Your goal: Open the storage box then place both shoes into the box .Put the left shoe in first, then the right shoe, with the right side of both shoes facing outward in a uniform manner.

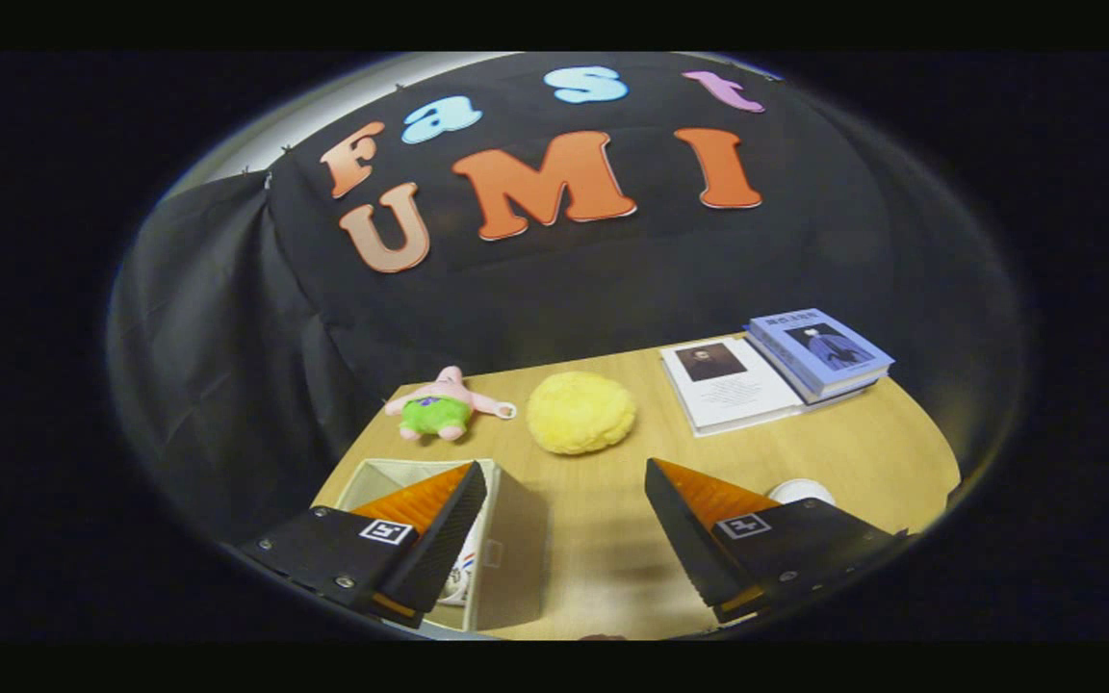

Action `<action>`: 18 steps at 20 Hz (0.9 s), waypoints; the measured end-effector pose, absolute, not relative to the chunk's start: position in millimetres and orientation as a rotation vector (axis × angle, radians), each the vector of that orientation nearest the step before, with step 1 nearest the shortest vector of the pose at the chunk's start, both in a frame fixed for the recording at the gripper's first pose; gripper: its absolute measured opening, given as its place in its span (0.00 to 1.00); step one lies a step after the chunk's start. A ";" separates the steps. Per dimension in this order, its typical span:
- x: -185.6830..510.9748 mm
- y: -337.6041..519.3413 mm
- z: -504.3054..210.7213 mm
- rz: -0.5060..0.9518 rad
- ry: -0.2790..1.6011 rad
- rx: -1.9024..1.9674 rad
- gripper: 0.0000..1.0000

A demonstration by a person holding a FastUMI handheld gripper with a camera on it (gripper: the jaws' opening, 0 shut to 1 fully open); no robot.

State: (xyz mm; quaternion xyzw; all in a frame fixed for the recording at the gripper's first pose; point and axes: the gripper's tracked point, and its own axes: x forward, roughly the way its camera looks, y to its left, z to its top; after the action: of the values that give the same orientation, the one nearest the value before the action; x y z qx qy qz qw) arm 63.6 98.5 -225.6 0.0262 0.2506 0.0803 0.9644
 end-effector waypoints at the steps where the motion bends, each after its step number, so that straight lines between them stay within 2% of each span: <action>1: 64.7 78.8 -224.5 0.138 0.503 0.052 0.99; 9: 49.2 -54.7 -247.6 -0.048 0.544 0.037 0.99; 18: 13.8 -142.7 -321.4 -0.191 0.696 0.010 0.99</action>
State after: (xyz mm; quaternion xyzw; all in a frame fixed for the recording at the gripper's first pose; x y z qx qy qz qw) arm 13.8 -142.7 -321.4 0.0051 0.3407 -0.0934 0.9355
